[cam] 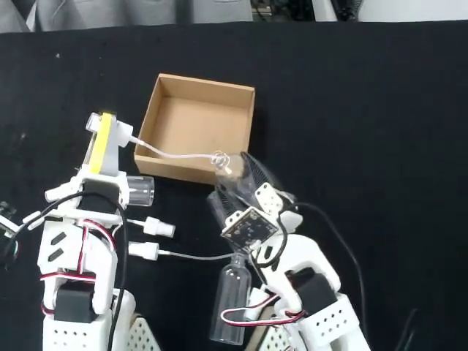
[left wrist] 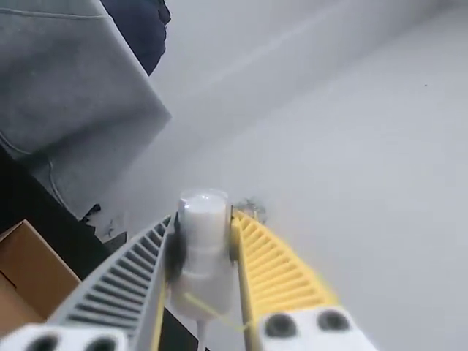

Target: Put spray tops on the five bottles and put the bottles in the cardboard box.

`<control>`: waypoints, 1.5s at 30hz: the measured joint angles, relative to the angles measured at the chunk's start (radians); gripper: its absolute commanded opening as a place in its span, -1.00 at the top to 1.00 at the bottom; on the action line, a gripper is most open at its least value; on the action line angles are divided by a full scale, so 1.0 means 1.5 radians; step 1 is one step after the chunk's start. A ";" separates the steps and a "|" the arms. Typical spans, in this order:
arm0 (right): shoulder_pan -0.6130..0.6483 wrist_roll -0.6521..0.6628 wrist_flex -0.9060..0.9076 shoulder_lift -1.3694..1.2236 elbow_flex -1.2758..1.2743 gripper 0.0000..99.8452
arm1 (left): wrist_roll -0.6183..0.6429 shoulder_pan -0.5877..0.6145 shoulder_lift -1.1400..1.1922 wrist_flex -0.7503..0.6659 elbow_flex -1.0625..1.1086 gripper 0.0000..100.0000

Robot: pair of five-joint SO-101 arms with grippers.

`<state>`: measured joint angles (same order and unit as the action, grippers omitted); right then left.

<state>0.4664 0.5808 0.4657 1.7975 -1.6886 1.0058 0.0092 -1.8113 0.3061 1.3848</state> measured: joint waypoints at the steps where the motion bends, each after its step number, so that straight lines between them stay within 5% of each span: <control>1: 0.000 0.000 0.000 0.000 0.000 0.87 | -0.001 0.000 0.000 0.000 0.000 0.94; 28: 0.000 0.000 0.000 0.000 0.000 0.87 | 0.029 0.045 -0.001 0.000 0.000 0.94; 45: 0.036 0.001 0.024 0.000 0.000 0.87 | -0.068 -0.108 -0.004 0.000 0.061 0.94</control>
<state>0.5201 0.5823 0.5010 1.7975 -1.6886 0.9045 -0.1534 -1.8174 0.3061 1.4768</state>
